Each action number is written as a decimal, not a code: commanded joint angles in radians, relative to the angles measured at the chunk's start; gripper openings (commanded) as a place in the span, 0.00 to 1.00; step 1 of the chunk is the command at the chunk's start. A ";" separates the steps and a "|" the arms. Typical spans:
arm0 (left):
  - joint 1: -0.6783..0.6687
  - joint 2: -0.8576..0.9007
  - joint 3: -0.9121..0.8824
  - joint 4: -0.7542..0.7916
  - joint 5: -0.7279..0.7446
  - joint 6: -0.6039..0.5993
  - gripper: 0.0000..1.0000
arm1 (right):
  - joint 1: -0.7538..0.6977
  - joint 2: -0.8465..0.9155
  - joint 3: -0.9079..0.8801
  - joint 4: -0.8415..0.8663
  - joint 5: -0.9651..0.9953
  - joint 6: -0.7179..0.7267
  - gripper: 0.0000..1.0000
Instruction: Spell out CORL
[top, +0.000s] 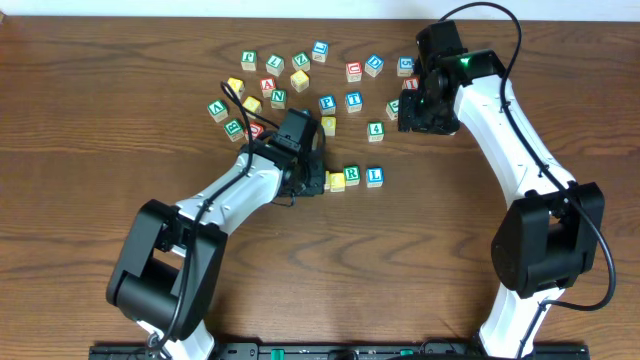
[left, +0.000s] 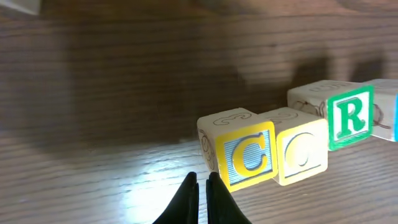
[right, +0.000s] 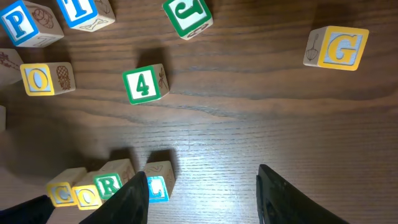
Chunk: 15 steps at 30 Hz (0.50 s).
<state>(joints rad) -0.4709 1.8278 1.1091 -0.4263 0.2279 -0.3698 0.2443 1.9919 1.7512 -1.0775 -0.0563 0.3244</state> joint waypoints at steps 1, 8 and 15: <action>-0.033 0.009 -0.010 0.010 0.011 -0.006 0.07 | -0.007 -0.011 0.010 -0.008 0.005 -0.012 0.51; -0.038 0.009 -0.010 0.019 0.007 -0.006 0.07 | -0.007 -0.011 0.002 -0.034 0.005 -0.019 0.50; -0.032 0.009 -0.009 0.022 -0.011 -0.005 0.08 | -0.002 -0.010 -0.064 -0.024 -0.018 -0.047 0.46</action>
<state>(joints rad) -0.5114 1.8278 1.1091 -0.4080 0.2310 -0.3698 0.2443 1.9919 1.7073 -1.1103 -0.0578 0.3187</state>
